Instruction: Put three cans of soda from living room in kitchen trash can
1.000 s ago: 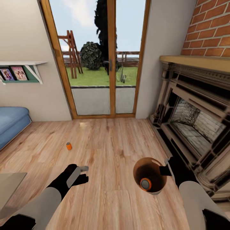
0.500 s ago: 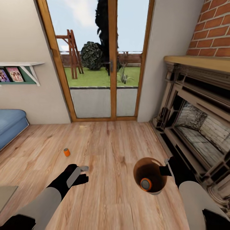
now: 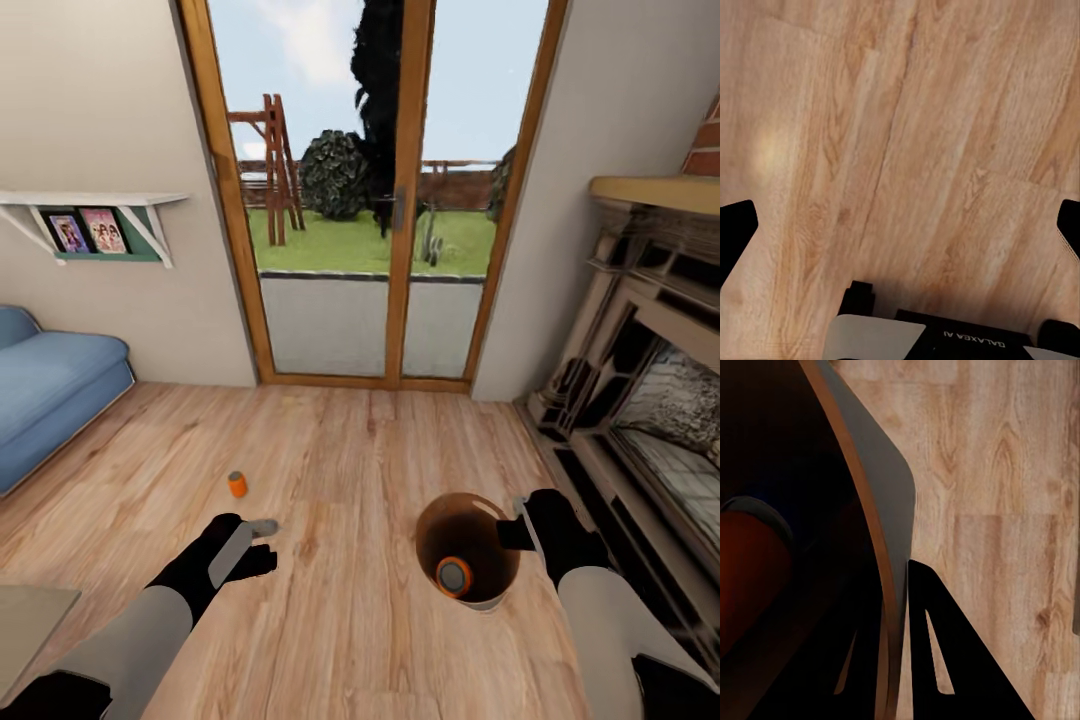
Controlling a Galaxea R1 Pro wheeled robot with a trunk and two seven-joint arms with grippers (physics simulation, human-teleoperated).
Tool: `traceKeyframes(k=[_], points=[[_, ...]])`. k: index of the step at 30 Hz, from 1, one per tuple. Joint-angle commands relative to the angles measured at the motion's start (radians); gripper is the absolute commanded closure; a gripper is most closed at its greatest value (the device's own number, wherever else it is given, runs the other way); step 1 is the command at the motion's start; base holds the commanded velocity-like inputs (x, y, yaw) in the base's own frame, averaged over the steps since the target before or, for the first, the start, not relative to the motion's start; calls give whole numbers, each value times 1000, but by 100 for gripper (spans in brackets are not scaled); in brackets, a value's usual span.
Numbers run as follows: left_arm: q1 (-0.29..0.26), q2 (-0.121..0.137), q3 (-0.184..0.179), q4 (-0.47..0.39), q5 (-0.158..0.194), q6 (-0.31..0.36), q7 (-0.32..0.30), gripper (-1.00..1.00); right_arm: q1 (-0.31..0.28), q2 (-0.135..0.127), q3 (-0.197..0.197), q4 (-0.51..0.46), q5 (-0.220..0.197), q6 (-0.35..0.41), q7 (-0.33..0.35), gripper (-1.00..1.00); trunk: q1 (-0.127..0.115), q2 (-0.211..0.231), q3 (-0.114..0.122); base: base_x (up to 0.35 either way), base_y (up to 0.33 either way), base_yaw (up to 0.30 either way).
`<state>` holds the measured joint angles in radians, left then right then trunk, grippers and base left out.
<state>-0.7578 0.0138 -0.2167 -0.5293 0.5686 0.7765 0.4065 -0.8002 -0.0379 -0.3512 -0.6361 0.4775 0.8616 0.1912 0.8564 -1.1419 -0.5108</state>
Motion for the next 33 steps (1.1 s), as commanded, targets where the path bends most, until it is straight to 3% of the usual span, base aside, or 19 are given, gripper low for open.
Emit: traceKeyframes(k=[1, 33], points=[[0, 0, 0, 0, 0, 0, 0, -100, -1, 0, 0, 0, -7, 0, 4, 100, 0, 0, 0, 347, 0, 234], [0, -1, -1, 0, 0, 0, 0, -100, -1, 12, 1, -3, -7, 0, 10, 100, 0, 0, -8, 347, 0, 115]])
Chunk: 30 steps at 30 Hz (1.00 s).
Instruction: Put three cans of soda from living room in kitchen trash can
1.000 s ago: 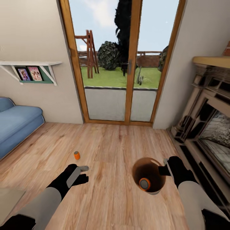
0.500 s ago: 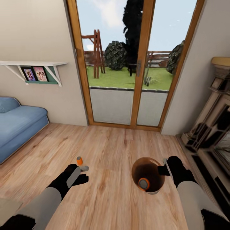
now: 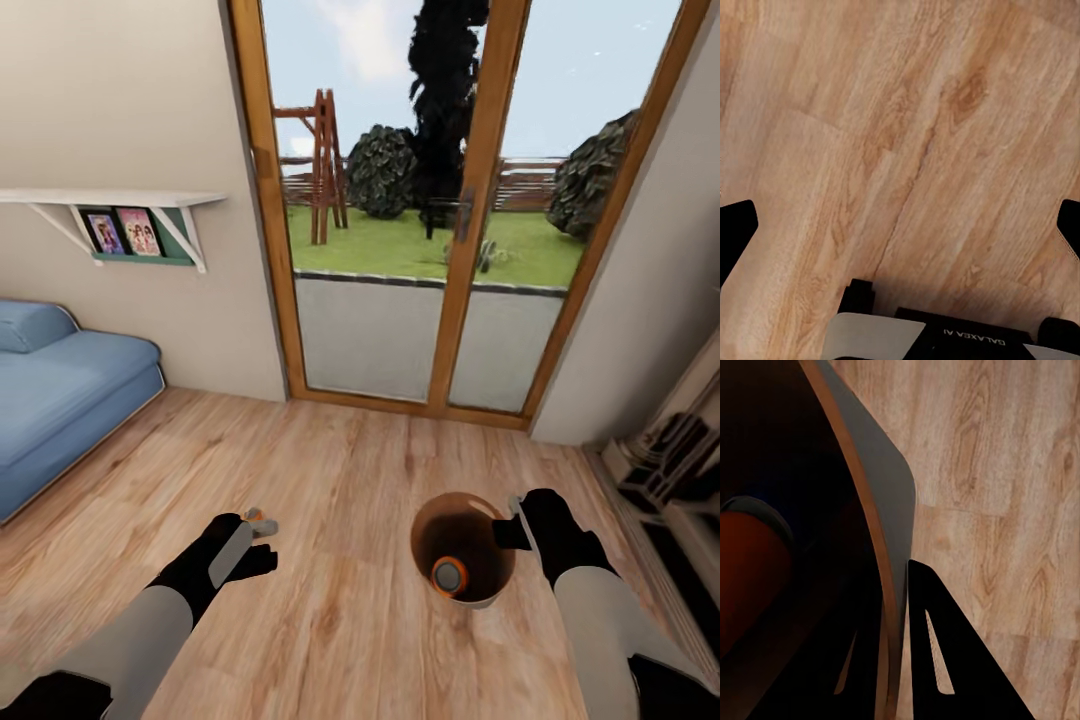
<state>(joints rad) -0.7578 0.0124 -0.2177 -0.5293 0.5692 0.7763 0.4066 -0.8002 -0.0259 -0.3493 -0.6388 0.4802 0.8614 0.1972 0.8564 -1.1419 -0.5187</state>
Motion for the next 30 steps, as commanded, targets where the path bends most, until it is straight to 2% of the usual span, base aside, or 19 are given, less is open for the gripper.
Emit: traceKeyframes(k=[1, 8, 30], points=[[0, 0, 0, 0, 0, 0, 0, -100, -1, 2, -1, -1, -9, 1, 4, 100, 0, 0, -1, 348, 0, 210], [0, 0, 0, 0, 0, 0, 0, -100, -1, 4, 0, -1, -9, 1, 6, 100, 0, 0, -5, 348, 0, 133], [0, 0, 0, 0, 0, 0, 0, -100, -1, 6, 0, -4, -9, 1, 6, 100, 0, 0, -6, 347, 3, 19]])
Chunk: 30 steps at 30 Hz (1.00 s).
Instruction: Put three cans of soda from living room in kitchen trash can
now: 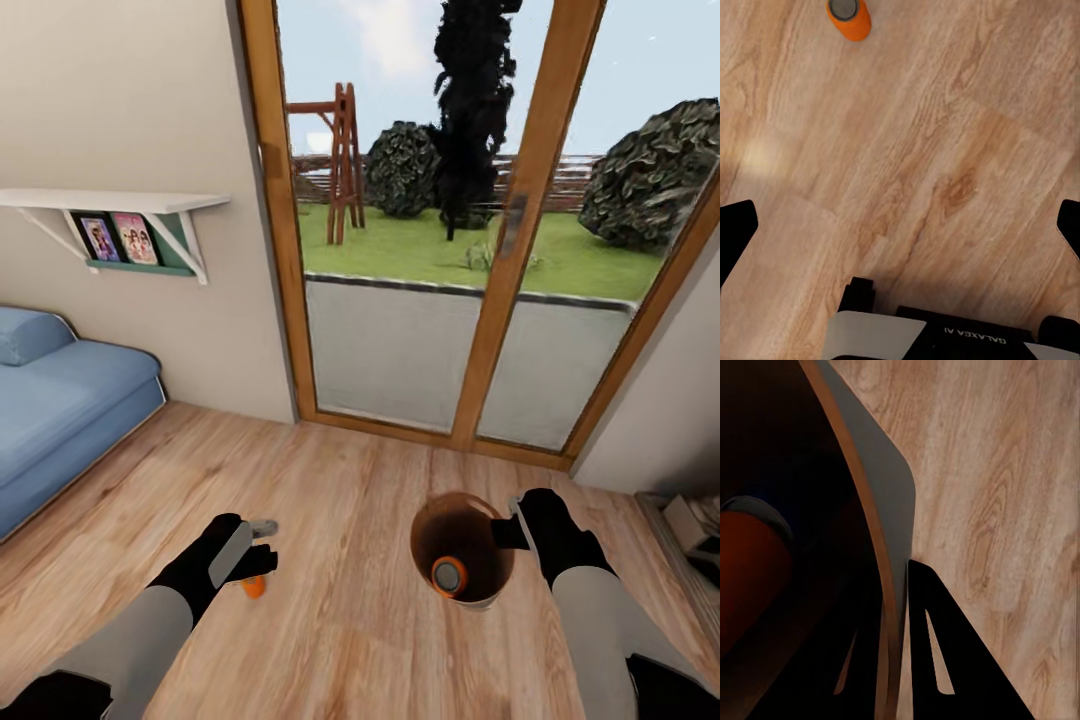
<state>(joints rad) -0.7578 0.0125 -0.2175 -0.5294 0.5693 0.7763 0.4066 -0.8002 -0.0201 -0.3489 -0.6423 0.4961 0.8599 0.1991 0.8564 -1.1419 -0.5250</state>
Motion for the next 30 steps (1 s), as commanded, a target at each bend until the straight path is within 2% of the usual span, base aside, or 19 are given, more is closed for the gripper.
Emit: traceKeyframes(k=[1, 12, 30], points=[[0, 0, 0, 0, 0, 0, 0, -100, 0, 1, -1, 0, -25, 2, 4, 100, 0, 0, 0, 342, 87, 159], [0, 0, 0, 0, 0, 0, 0, -100, 0, 5, -1, 1, -25, 2, 2, 100, 0, 0, -4, 323, 183, 202], [0, 0, 0, 0, 0, -17, 0, -100, 0, 5, -1, 1, -25, 2, 7, 100, 0, 0, -5, 344, 22, 16]])
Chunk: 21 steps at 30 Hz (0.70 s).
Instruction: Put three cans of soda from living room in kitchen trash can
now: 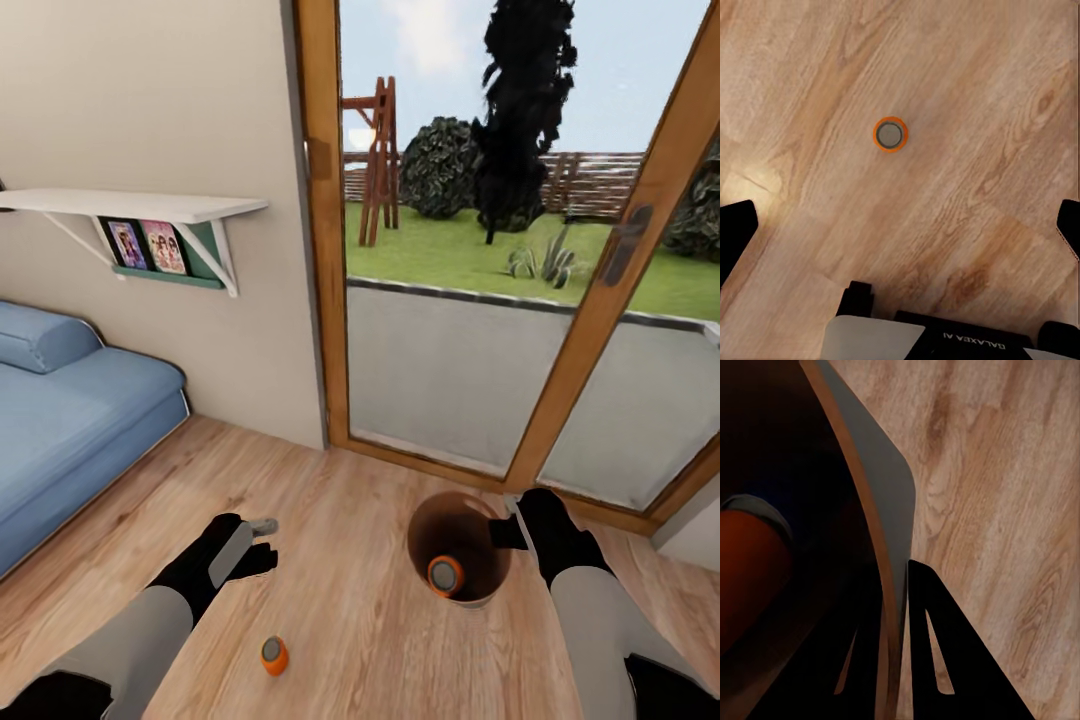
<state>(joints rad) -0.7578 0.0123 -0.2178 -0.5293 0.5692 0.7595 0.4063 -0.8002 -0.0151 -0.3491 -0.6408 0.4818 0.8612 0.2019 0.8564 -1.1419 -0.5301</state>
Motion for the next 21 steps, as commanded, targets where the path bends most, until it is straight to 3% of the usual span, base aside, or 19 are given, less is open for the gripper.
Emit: traceKeyframes(k=[1, 9, 21], points=[[0, 0, 0, 0, 0, 0, 0, -100, -1, 0, -1, 0, -11, 1, 3, 100, 0, 0, 0, 329, 8, 0], [0, 0, -23, -1, 1, -1, 0, -100, -1, 0, 0, 0, -11, 1, 5, 100, 0, 0, 0, 260, 139, -5], [0, 0, -35, -1, 1, -3, 0, -100, -1, 1, 1, 0, -11, 1, 8, 100, 0, 0, 0, 273, 94, -90]])
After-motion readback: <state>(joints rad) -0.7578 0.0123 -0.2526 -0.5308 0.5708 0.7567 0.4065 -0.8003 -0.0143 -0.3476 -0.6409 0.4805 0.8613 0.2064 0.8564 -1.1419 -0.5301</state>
